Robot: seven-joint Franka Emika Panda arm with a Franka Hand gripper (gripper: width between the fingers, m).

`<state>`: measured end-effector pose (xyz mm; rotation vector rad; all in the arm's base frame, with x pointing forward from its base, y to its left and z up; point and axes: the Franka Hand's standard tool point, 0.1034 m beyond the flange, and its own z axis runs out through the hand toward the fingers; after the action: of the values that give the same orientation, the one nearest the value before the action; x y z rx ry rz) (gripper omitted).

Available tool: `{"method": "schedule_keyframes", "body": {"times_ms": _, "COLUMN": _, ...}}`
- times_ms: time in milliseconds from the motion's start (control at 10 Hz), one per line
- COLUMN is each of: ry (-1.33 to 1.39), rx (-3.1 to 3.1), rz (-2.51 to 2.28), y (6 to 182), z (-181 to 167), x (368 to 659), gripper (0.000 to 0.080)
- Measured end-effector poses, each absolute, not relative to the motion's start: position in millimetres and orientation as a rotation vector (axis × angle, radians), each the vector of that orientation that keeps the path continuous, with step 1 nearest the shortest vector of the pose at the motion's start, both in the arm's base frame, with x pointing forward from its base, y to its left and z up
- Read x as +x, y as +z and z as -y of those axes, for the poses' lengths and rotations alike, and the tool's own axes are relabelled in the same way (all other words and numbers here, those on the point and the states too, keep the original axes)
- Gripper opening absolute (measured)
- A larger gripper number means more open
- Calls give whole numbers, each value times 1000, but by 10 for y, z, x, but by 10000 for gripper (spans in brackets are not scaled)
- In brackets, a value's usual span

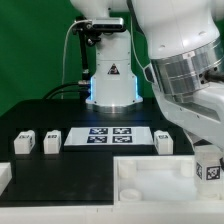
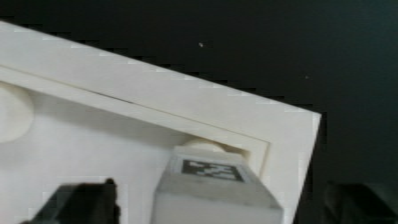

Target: Assemble one leg

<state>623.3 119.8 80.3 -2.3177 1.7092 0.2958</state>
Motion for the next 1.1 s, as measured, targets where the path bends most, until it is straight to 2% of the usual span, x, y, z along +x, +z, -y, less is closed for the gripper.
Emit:
{"method": "schedule_keyframes", "body": {"times_ms": 100, "ry": 292, "rx": -2362, "rz": -1647, "y": 776, "z": -1222, "x": 6215, "gripper": 632}}
{"method": "schedule_keyframes", "body": {"times_ms": 300, "ry": 212, "rx": -2619, "rz": -1230, "y": 776, "z": -1196, "x": 6226, "gripper": 646}}
{"method": "schedule_keyframes", "body": {"times_ms": 800, "ry": 117, "rx": -2824, "rz": -565, "y": 775, "z": -1174, "x": 6233, "gripper": 648}}
{"method": "schedule_keyframes", "body": {"times_ms": 1100, "ry": -50, "rx": -2924, "rz": 9, "y": 777, "z": -1151, "x": 6318, "gripper": 648}}
